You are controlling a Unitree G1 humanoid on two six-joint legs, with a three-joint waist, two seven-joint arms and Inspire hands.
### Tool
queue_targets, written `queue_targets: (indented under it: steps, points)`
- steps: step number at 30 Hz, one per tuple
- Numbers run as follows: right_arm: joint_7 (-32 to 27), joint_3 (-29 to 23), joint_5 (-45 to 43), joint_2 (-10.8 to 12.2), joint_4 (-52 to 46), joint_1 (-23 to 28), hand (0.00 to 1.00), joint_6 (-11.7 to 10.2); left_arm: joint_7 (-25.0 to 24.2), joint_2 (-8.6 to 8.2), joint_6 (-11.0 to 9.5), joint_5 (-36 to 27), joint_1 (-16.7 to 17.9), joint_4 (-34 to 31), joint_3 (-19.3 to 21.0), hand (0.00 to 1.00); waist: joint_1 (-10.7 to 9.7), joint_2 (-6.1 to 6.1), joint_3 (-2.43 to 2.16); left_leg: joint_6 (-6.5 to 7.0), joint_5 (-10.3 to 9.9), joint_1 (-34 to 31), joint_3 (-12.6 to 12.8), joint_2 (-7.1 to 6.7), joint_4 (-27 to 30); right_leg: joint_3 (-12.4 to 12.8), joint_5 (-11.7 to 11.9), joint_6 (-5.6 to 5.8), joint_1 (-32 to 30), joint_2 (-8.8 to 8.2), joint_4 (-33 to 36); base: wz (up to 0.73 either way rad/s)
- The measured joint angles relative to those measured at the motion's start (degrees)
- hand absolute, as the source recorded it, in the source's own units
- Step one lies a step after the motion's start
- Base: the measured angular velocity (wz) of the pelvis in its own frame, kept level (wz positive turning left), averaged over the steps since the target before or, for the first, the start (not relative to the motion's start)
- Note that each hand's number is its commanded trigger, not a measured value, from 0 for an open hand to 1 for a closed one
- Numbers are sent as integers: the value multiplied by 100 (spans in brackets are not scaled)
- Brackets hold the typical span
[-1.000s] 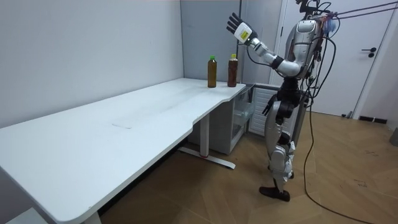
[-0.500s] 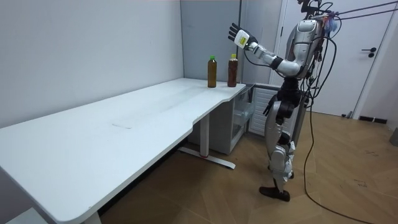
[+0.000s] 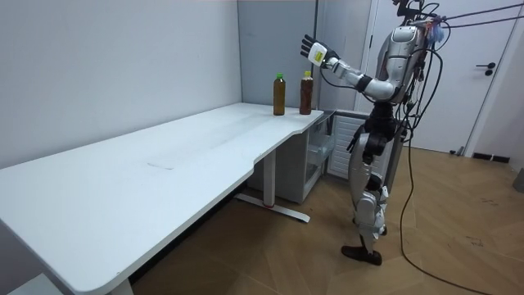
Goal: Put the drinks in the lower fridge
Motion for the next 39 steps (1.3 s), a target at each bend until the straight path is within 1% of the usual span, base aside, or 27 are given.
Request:
queue_targets:
  steps: [6, 11, 16, 17, 21, 24, 26, 31, 34, 39]
  points:
    - [-43, -2, -7, 0, -7, 5, 0, 6, -72, -24, 24, -2, 31, 334, -3, 0, 23, 18, -13, 4, 3, 18, 9, 5, 2, 0, 3, -5, 12, 3, 14, 0]
    - [-72, 1, -8, 1, -6, 6, 0, 6, -122, -26, 31, -2, 30, 403, -1, 0, 24, 41, -27, 5, 3, 24, 10, 6, -2, 1, 5, -8, 13, 3, 15, 0]
    - [-82, -6, -7, 0, 9, 7, 0, 4, -173, -31, 30, -32, 36, 436, 8, 0, 32, 41, -20, 5, 3, 62, 45, 11, -14, 10, 5, -8, 31, 2, 15, -3]
    - [-92, -12, -7, 3, 7, 14, 0, 4, -177, -34, 30, -118, 60, 514, 10, 0, 35, 42, -20, 4, 3, 85, 62, 14, -20, 14, 5, -8, 46, 3, 15, -7]
    - [-139, -21, 55, 18, 8, 33, 0, -5, -166, -46, 31, -122, 247, 824, 37, 0, 30, 47, -9, 5, 3, 84, 109, 18, -36, 37, 5, -8, 26, 4, 14, -5]
    - [-139, -22, 97, 24, 9, 34, 0, -3, -161, -47, 35, -122, 365, 872, 116, 0, 28, 44, -7, 5, 3, 82, 131, 25, -83, 61, 6, -9, 15, 12, 13, -3]
    - [-138, -22, 103, 25, 8, 36, 0, -3, -159, -48, 35, -124, 369, 871, 165, 0, 27, 45, -7, 5, 3, 84, 131, 26, -105, 61, 6, -8, 13, 14, 8, 0]
    - [-137, -51, 97, 41, 4, 40, 0, -8, -144, -68, 34, -122, 369, 872, 242, 0, 24, 20, -11, 4, 3, 106, 134, 27, -107, 66, 5, -8, 2, 17, -1, 0]
    - [-137, -85, 82, 77, 6, 40, 0, -9, -126, -113, 34, -123, 369, 872, 242, 0, 25, -32, 2, 4, 3, 109, 134, 27, -105, 66, 6, -8, 1, 16, -3, 0]
    - [-143, -192, 33, 124, 9, 53, 0, -2, -46, -138, 34, -120, 370, 872, 296, 0, 26, -76, -5, 4, 3, 114, 148, 27, -96, 80, 6, -8, 1, 16, -1, 0]
